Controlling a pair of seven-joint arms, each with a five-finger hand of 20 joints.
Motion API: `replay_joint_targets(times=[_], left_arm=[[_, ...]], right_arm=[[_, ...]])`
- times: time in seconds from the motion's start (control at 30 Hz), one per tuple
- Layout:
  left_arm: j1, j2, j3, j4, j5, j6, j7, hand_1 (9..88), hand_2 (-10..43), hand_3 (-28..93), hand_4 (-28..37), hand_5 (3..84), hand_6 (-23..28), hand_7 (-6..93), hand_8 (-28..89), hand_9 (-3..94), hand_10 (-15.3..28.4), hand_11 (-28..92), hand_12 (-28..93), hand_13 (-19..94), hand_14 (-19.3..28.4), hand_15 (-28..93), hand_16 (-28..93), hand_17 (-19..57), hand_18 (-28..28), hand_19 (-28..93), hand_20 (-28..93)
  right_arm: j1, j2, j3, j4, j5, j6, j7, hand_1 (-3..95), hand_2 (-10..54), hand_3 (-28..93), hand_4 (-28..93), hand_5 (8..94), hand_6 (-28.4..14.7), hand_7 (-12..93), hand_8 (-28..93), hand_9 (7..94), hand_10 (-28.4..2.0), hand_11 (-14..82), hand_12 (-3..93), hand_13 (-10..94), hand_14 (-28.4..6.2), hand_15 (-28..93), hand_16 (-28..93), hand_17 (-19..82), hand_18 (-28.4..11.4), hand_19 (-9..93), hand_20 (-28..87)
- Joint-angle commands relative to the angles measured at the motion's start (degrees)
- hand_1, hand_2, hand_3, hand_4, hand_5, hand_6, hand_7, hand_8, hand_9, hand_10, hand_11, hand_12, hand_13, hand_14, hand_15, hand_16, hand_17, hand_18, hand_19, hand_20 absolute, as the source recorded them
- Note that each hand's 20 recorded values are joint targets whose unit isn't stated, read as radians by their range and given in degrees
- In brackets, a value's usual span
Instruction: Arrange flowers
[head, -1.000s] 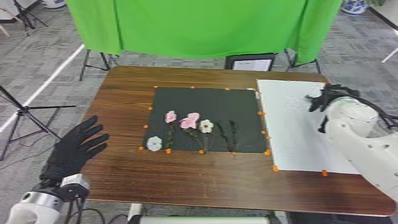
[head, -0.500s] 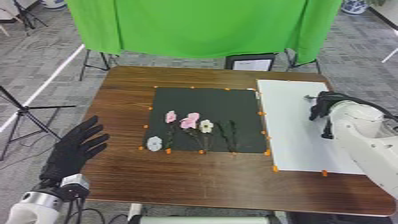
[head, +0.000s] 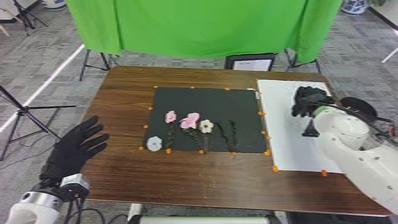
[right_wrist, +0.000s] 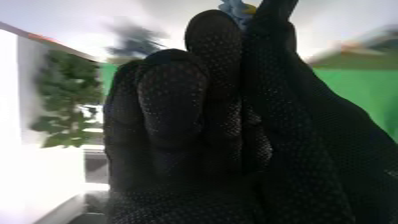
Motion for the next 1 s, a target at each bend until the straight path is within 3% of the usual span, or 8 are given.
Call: replay_joint_targets(times=[0.03,0.17,0.33,0.67,0.9,1.0], left_arm=[[-0.4,-0.12,0.37,0.07,-0.03,-0.32,-0.73,25.4,-1.1,72,-28.3,27.3,4.3,19.2,-11,23.5,12.0,20,16,19,16.4,33,-1,-9.7,21.7,41,10],[-0.5,-0.11,0.47,0.10,-0.05,-0.11,-0.69,25.4,-1.1,72,-28.3,27.3,4.3,19.2,-11,23.6,12.0,20,16,19,16.4,33,-1,-9.7,21.7,41,10],[-0.3,-0.26,0.43,-0.02,-0.06,-0.08,-0.70,25.4,-1.1,72,-28.3,27.4,4.4,19.1,-11,23.5,12.1,20,16,19,16.5,33,-1,-9.7,21.7,41,10],[-0.6,-0.01,0.65,0.11,-0.07,-0.10,-0.75,25.4,-1.1,72,-28.3,27.4,4.3,19.1,-11,23.7,12.2,20,16,19,16.6,33,-1,-9.7,21.8,41,10],[-0.9,0.16,0.72,0.29,-0.06,-0.29,-0.89,25.4,-1.1,72,-28.3,27.4,4.3,19.1,-11,23.6,12.2,20,16,19,16.6,33,-1,-9.7,21.7,41,10],[-0.9,0.31,0.75,0.34,-0.06,-0.27,-0.92,25.4,-1.1,72,-28.3,27.3,4.3,19.1,-11,23.6,12.2,20,16,19,16.6,34,-1,-9.7,21.7,41,10]], right_arm=[[4.2,-5.6,-5.2,-7.9,-1.3,4.3,-6.6,48.2,-9.5,86,-28,72.3,2.9,47,-3,90.4,-3.5,19.1,50.5,80,-3.1,61,29,33,-15.1,75,37],[5.5,-8.6,-7.4,-8.8,-2.0,2.2,-9.4,47.2,-9.5,87,-28,72.0,3.3,48,-3,90.4,-3.6,18.7,51.1,80,-3.0,61,30,33,-15.1,75,37],[7.7,-11.4,-11.2,-5.8,-3.3,0.9,-9.6,46.8,-9.5,87,-28,71.8,3.6,49,-4,90.4,-3.4,18.4,51.3,79,-2.6,61,31,32,-15.0,75,38],[10.2,-13.6,-15.7,0.2,-7.1,0.9,-6.0,46.5,-9.5,87,-28,71.3,3.7,49,-4,89.8,-3.3,18.2,51.9,78,-2.4,61,34,32,-14.9,75,38],[10.2,-14.1,-15.5,1.1,-6.4,0.8,-4.9,45.1,-9.5,85,-28,70.2,3.7,50,-4,89.3,-3.5,18.2,52.1,78,-2.8,61,34,31,-14.9,74,39],[9.8,-14.2,-15.1,1.0,-5.6,1.6,-5.1,40.5,-9.5,82,-28,69.3,3.3,50,-4,85.9,-4.5,25.7,45.4,76,-3.0,63,31,31,-15.1,74,40]])
